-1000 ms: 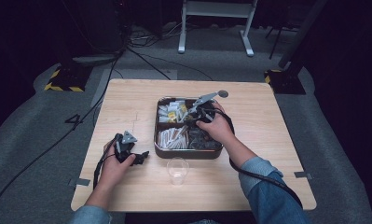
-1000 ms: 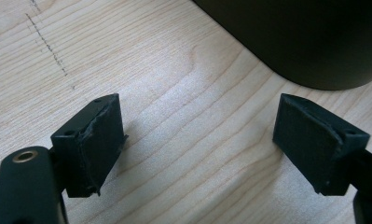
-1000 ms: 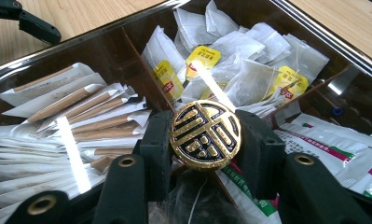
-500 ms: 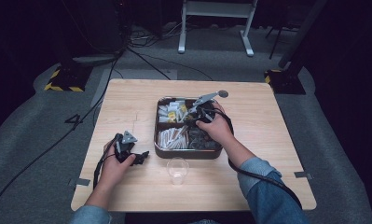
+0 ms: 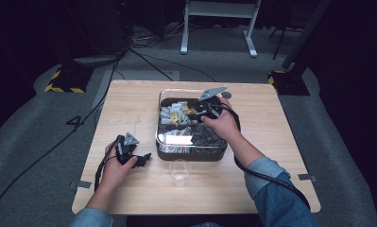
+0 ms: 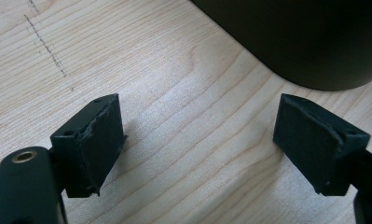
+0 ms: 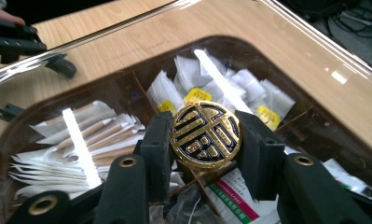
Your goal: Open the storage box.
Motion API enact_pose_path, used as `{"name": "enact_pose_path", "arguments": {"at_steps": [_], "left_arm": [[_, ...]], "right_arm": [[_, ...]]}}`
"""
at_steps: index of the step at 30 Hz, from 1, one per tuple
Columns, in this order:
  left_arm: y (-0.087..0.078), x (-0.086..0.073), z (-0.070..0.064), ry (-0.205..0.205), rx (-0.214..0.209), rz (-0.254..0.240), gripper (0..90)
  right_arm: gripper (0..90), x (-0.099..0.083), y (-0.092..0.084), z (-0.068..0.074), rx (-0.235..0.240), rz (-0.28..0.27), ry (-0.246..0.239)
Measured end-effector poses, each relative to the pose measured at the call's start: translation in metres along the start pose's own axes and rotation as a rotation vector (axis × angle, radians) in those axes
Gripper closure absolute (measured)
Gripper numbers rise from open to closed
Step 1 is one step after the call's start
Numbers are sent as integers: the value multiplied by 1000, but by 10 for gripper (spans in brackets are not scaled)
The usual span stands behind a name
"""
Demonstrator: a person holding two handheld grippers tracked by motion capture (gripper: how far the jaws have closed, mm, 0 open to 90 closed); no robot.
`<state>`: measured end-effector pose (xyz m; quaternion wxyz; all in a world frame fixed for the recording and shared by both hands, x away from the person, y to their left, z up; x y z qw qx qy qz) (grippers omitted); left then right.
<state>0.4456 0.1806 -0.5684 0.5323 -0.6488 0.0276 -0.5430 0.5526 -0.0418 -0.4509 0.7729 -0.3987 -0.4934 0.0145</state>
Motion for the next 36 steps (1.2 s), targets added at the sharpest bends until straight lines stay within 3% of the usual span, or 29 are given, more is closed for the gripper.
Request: {"name": "enact_pose_path", "arguments": {"at_steps": [10, 15, 23, 36], "left_arm": [[0, 0, 0, 1, 0, 2, 164], [0, 0, 0, 1, -7, 2, 163], [0, 0, 0, 1, -8, 2, 163], [0, 0, 0, 2, -8, 2, 163]], "right_arm": [[587, 7, -22, -6, 0, -20, -30], [587, 2, -36, -17, 0, -32, -14], [587, -5, -71, -40, -9, -54, 13], [587, -23, -123, -86, -94, -63, 54]]}}
Point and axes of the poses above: each handheld gripper's, and its own axes: y roughly forward along the jaws, x roughly out of its top, z roughly to its left, the point moved 9 cm from there along y, roughly forward along the jaws, and after that the axes turned 15 degrees about y, right-handed, at the moved point
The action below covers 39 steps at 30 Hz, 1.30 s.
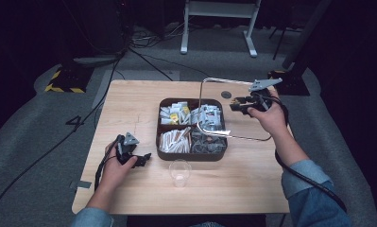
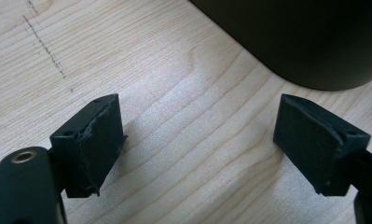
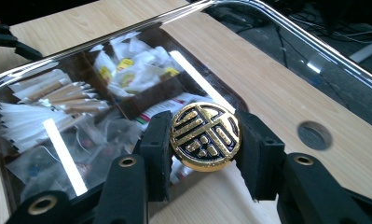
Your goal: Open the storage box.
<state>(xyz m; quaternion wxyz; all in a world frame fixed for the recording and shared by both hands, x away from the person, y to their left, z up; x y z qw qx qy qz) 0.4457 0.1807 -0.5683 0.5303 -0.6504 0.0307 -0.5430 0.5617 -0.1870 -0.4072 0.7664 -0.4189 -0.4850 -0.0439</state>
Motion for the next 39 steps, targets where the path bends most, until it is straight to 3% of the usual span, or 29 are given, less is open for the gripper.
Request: {"name": "enact_pose_path", "arguments": {"at_steps": [19, 31, 39], "left_arm": [[0, 0, 0, 0, 0, 0, 163], [0, 0, 0, -2, 2, -1, 163], [0, 0, 0, -2, 2, 0, 162]], "right_arm": [[587, -32, -40, -54, -53, -22, 76], [587, -62, -47, -83, -84, 0, 131], [587, -88, -41, -101, -120, 28, 170]]}}
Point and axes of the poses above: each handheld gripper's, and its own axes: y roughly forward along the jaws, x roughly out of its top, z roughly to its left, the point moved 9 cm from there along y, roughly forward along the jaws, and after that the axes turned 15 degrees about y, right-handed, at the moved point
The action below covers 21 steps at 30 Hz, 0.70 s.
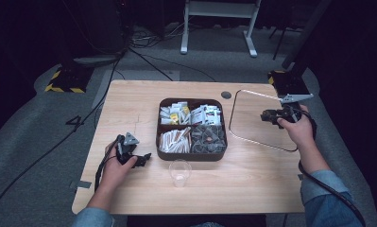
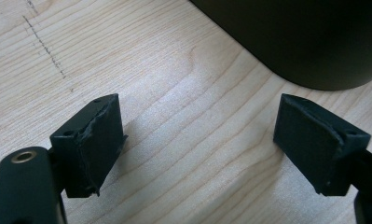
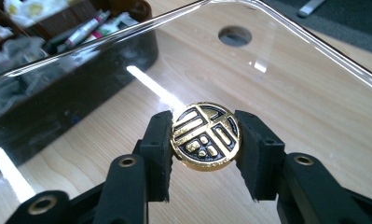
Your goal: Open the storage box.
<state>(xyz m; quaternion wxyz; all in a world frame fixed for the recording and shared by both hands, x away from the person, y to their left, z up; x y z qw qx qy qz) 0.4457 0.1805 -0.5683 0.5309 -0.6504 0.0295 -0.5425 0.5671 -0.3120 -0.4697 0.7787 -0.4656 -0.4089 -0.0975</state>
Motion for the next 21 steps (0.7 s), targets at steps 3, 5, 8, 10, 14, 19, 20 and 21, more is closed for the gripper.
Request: {"name": "enact_pose_path", "arguments": {"at_steps": [3, 5, 8, 10, 14, 19, 20, 21], "left_arm": [[0, 0, 0, 0, 0, 0, 162], [0, 0, 0, 0, 0, 0, 162], [0, 0, 0, 4, 1, 1, 162], [0, 0, 0, 4, 1, 1, 162], [0, 0, 0, 0, 0, 0, 163], [0, 0, 0, 0, 0, 0, 162], [0, 0, 0, 0, 0, 0, 162], [0, 0, 0, 0, 0, 0, 162]], "right_arm": [[587, -9, 6, -5, -8, 8, 12], [587, -14, 10, -6, -9, 12, 13], [587, -22, 16, -8, -9, 18, 17], [586, -27, 19, -9, -9, 22, 26], [587, -35, 24, -11, -20, 25, 24], [587, -45, 28, -15, -33, 27, 37], [587, -47, 28, -16, -36, 28, 39], [587, -49, 29, -18, -36, 25, 43]]}}
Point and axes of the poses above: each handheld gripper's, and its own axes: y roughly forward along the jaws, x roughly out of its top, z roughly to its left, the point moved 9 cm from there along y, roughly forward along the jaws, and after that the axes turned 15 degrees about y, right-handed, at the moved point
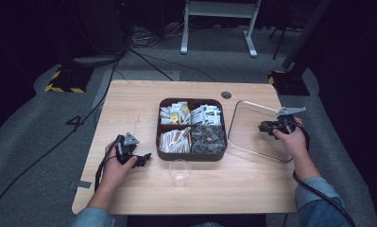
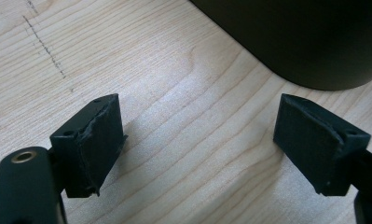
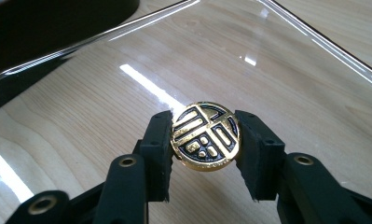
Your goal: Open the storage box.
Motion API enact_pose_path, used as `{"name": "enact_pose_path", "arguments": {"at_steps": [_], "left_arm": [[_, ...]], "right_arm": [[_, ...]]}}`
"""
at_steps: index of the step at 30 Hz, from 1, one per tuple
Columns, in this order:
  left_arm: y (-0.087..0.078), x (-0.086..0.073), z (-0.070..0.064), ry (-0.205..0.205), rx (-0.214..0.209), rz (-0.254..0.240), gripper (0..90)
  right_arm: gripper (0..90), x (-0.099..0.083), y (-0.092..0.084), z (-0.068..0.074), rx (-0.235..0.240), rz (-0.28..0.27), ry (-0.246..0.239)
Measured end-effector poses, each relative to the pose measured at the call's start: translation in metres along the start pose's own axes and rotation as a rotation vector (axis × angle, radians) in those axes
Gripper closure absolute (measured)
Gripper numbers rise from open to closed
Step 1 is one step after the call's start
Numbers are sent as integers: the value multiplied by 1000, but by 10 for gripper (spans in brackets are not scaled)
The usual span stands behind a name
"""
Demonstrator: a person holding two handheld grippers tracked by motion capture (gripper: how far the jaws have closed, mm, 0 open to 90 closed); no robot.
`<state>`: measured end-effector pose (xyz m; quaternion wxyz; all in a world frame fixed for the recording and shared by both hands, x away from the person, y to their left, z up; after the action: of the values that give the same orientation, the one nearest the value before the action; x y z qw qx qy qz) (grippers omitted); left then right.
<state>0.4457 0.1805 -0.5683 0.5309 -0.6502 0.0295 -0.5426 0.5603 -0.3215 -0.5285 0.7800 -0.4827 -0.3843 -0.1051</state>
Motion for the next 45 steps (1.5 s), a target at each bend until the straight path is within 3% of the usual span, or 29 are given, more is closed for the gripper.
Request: {"name": "enact_pose_path", "arguments": {"at_steps": [17, 36, 45], "left_arm": [[0, 0, 0, 0, 0, 0, 162], [0, 0, 0, 0, 0, 0, 162], [0, 0, 0, 4, 3, 1, 163]], "right_arm": [[586, -15, 8, -10, -29, 3, 32], [579, -18, 10, -15, -47, -4, 34], [442, -13, -1, -10, -38, -58, 44]]}}
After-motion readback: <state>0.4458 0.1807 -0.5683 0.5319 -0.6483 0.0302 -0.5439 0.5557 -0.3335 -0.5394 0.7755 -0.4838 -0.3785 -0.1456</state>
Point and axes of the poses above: each handheld gripper's, and its own axes: y roughly forward along the jaws, x roughly out of its top, z roughly to its left, the point moved 9 cm from there along y, roughly forward along the jaws, and after that the axes turned 15 degrees about y, right-handed, at the moved point
